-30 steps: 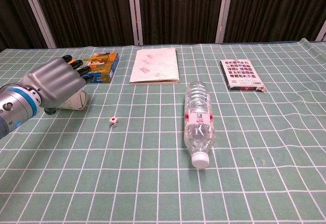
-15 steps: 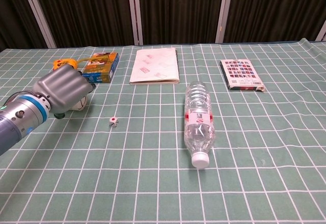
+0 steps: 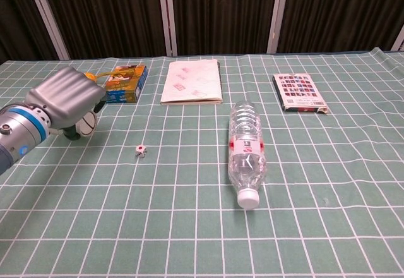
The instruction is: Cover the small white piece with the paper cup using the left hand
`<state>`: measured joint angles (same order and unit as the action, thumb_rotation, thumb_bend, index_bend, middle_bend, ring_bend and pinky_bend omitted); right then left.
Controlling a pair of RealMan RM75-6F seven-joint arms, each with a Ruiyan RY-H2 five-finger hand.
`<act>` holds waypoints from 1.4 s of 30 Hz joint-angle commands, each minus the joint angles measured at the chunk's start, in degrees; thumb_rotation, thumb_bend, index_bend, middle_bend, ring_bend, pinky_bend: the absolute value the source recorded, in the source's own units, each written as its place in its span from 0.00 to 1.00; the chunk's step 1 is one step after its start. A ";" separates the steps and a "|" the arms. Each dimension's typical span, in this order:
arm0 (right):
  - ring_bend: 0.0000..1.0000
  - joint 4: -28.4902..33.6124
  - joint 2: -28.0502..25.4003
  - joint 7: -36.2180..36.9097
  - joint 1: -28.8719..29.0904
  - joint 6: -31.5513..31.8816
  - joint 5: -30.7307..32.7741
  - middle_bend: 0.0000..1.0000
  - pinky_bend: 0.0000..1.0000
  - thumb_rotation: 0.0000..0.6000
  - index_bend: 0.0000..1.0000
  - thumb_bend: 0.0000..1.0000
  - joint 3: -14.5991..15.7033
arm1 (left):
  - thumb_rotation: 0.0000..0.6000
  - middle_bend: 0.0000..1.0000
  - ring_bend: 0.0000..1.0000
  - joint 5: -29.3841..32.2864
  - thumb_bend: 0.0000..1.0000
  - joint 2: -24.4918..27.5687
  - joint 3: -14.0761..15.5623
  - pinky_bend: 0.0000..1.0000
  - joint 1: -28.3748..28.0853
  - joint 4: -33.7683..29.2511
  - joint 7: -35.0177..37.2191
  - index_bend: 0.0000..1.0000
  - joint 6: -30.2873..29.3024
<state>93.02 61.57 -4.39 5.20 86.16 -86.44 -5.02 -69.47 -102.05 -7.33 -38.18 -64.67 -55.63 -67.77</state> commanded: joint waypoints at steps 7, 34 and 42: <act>0.00 0.39 -0.17 0.08 -0.07 0.25 -0.16 0.00 0.00 1.00 0.00 0.00 0.00 | 1.00 0.46 0.45 -5.52 0.00 7.60 -7.94 0.52 3.77 -12.25 48.54 0.53 -5.96; 0.00 -0.05 -0.46 0.93 -0.25 0.30 0.53 0.00 0.00 1.00 0.00 0.00 -0.27 | 1.00 0.46 0.44 -3.51 0.00 0.88 -5.87 0.52 3.96 -4.13 85.89 0.52 9.15; 0.00 0.05 -0.53 0.99 -0.24 0.29 0.48 0.00 0.00 1.00 0.00 0.00 -0.27 | 1.00 0.32 0.30 -5.11 0.00 -0.03 -4.82 0.39 3.58 -1.37 87.43 0.40 10.26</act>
<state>93.07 61.04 -3.40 4.96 86.44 -85.96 -5.29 -73.84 -101.97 -12.69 -34.41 -66.69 31.41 -57.92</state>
